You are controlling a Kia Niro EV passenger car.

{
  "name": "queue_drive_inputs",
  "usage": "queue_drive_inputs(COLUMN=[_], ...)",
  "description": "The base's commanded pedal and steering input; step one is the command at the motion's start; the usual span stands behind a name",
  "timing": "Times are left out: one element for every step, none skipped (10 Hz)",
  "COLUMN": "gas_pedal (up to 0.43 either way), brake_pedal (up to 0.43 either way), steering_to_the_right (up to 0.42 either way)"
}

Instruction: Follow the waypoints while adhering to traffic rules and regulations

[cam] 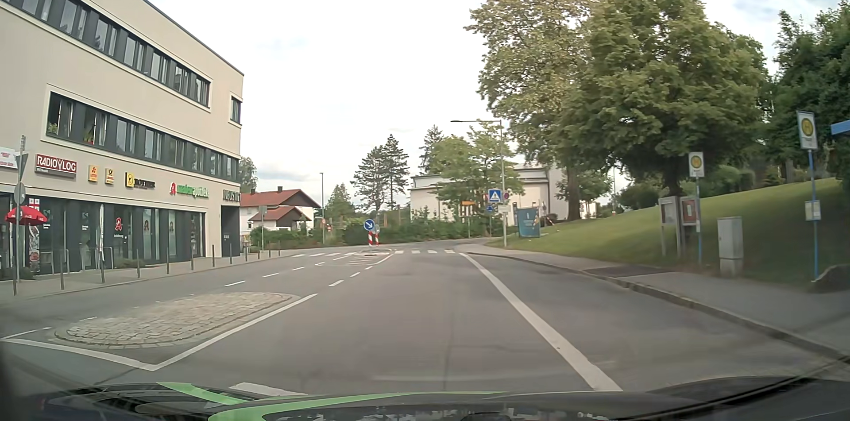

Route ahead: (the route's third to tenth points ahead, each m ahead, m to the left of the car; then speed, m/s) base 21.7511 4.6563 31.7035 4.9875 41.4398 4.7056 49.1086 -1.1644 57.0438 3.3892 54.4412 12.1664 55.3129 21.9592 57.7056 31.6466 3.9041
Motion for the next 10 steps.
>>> queue_drive_inputs(gas_pedal=[0.197, 0.197, 0.228, 0.228, 0.24, 0.248, 0.26, 0.268, 0.268, 0.268], brake_pedal=[0.0, 0.0, 0.0, 0.0, 0.0, 0.0, 0.0, 0.0, 0.0, 0.0], steering_to_the_right=[-0.232, -0.179, -0.142, -0.097, -0.062, -0.027, 0.0, 0.024, 0.038, 0.041])
